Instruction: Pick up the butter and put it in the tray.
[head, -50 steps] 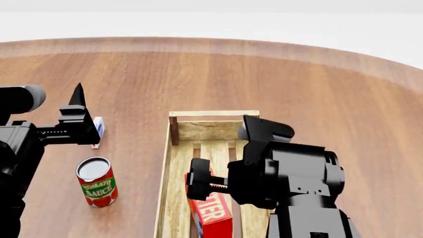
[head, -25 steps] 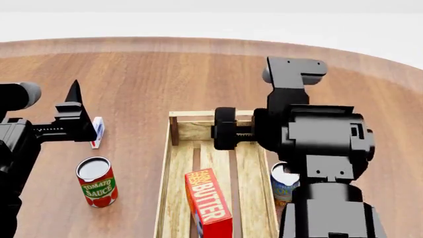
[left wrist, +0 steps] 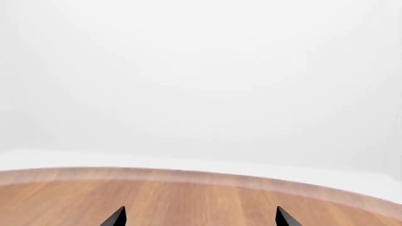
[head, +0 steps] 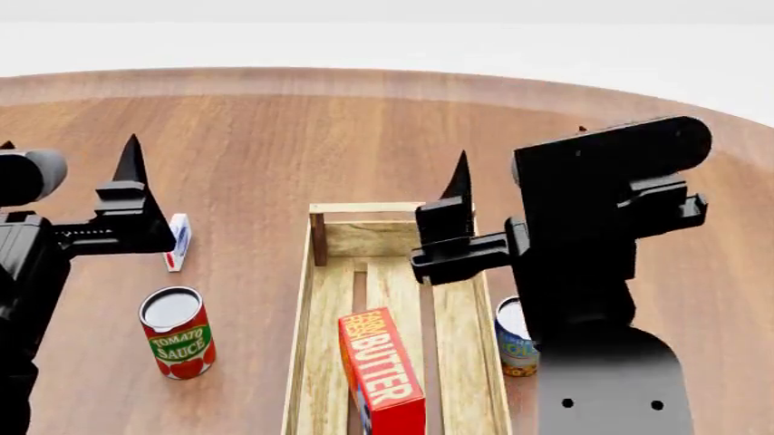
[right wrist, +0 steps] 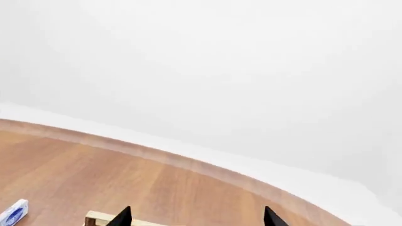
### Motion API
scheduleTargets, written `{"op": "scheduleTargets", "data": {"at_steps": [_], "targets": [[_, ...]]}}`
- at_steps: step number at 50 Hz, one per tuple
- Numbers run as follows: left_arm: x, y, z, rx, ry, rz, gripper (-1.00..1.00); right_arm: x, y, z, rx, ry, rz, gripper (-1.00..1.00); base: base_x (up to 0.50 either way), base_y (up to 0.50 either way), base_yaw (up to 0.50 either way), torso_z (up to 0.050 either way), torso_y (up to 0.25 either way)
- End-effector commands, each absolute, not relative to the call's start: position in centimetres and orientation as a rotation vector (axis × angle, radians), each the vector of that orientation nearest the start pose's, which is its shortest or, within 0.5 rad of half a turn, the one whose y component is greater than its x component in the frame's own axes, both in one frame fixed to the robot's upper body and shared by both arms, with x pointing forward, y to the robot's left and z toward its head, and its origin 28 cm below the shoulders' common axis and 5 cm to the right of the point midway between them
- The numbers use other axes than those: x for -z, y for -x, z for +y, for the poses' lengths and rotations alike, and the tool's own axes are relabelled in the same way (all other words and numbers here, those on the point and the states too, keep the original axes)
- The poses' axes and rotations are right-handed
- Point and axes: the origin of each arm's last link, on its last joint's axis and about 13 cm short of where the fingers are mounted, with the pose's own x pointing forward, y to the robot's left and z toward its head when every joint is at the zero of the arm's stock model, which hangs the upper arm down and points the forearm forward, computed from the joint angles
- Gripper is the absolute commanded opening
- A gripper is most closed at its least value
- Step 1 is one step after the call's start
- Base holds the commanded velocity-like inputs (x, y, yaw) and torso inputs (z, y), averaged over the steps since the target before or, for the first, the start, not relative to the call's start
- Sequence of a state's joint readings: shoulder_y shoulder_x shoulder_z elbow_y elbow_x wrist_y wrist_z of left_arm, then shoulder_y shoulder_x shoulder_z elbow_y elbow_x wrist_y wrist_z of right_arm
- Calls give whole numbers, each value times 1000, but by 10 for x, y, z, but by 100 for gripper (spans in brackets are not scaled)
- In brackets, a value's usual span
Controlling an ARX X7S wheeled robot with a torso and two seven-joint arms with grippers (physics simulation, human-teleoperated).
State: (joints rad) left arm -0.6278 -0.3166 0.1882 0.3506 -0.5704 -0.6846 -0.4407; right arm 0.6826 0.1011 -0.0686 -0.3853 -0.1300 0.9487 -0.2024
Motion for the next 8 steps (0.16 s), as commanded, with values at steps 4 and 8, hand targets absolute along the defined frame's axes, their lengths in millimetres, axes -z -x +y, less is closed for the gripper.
{"op": "scheduleTargets", "data": {"at_steps": [4, 8], "targets": [[-200, -283, 209, -5, 66, -194, 100, -207, -258, -115, -34, 272, -218, 100, 0, 0, 0, 0, 0], [-202, -283, 208, -3, 65, -196, 100, -210, -258, -113, -12, 319, -231, 100, 0, 0, 0, 0, 0]]}}
